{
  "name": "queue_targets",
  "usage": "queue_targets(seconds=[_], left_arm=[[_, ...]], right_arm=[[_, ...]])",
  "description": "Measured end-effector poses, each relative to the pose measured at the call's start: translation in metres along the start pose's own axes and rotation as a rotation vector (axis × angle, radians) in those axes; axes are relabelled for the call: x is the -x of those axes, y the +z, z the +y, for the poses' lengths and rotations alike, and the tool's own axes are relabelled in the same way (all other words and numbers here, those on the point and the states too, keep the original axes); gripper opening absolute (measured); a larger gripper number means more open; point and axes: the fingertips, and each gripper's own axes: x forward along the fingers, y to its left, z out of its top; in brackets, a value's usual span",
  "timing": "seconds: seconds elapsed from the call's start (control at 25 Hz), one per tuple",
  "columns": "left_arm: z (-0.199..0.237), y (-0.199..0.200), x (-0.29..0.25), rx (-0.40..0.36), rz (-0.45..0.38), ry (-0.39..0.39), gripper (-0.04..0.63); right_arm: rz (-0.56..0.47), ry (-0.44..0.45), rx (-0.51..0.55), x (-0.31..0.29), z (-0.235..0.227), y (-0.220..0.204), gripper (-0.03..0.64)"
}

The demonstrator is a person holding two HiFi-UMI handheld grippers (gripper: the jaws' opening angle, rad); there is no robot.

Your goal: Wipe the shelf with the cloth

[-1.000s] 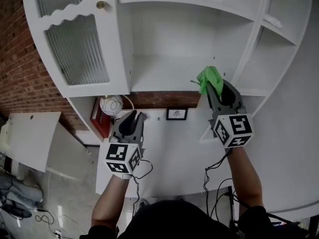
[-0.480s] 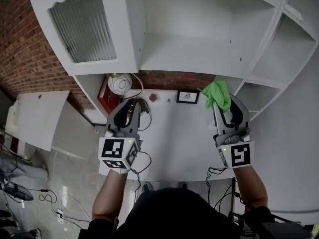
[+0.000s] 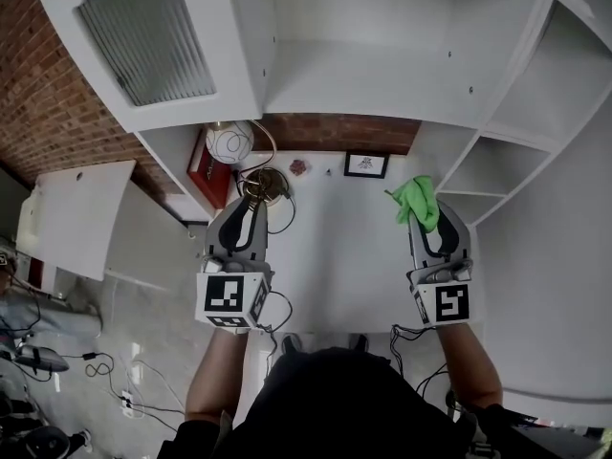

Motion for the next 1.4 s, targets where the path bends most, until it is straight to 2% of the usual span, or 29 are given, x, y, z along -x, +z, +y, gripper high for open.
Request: queue_targets(seconds=[0.6,1.4], left_arm=[[-0.008,-0.019,0.003,0.003,0.009,-0.023,0.069],[-0.011,-0.018,-0.005,-0.002,0.019,-0.01,0.069]], right_arm=[[0.037,0.028,-0.1,-0.004,0.009,-0.017,0.123],[0.041,0.053,-0.102,-0.008,0.007,-0.021,0.123]])
